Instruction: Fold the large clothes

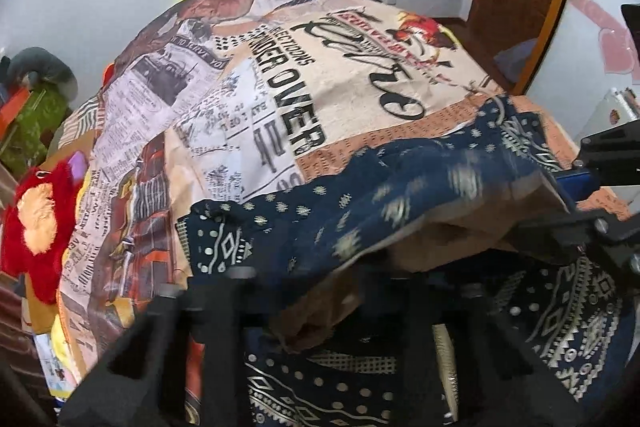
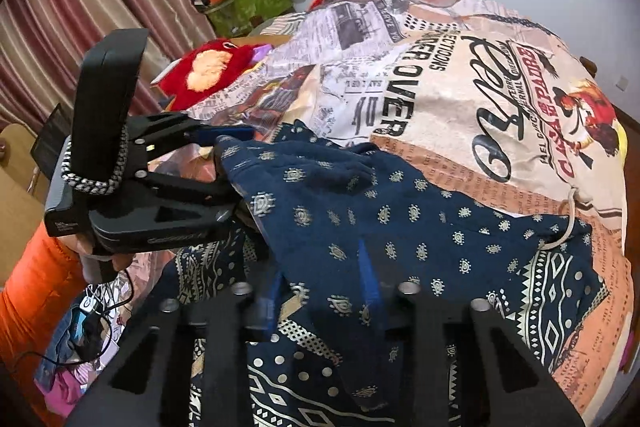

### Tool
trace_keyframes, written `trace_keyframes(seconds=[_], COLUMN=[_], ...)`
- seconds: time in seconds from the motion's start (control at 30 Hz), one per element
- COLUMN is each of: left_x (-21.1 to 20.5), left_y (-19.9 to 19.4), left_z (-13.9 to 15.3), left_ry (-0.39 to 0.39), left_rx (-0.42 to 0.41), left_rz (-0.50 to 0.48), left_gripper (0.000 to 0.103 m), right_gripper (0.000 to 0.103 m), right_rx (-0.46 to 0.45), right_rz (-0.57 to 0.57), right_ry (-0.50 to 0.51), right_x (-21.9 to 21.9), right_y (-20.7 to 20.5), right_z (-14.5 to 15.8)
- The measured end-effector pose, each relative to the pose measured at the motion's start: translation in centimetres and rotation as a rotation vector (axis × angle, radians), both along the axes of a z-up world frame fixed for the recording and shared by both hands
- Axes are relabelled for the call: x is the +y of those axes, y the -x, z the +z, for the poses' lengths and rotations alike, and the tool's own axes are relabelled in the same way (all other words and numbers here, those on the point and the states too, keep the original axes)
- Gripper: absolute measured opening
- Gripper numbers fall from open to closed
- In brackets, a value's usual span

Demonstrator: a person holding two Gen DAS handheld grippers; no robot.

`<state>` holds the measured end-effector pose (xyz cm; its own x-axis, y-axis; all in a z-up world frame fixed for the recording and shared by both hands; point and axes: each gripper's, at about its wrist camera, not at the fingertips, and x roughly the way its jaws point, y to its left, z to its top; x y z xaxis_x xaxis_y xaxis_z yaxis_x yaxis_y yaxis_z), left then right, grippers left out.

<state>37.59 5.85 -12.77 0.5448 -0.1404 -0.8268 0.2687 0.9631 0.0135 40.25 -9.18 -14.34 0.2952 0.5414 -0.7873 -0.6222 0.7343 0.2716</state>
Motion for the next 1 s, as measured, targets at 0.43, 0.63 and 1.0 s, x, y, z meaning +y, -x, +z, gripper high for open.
trace_keyframes(seconds=[0.43,0.63,1.0], left_x=[1.3,1.4,4.7], left_y=[9.4,13.0,16.5], left_z=[-2.4,-6.5,-6.6], left_ry=[0.036,0.016,0.057], left_rx=[0.067,0.158,0.209], left_rz=[-0.003,0.014,0.122], left_gripper=[0.008,0.009,0.025], right_gripper=[0.014,0.015,0.034], right_rx=[0.018,0.089,0.007], right_rz=[0.076,0.109,0.06], right_ry=[0.005,0.078,0.148], right_x=[-1.1,-0.1,-1.6], right_y=[6.4,9.9,14.3], right_z=[0.0,-3.8,-2.7])
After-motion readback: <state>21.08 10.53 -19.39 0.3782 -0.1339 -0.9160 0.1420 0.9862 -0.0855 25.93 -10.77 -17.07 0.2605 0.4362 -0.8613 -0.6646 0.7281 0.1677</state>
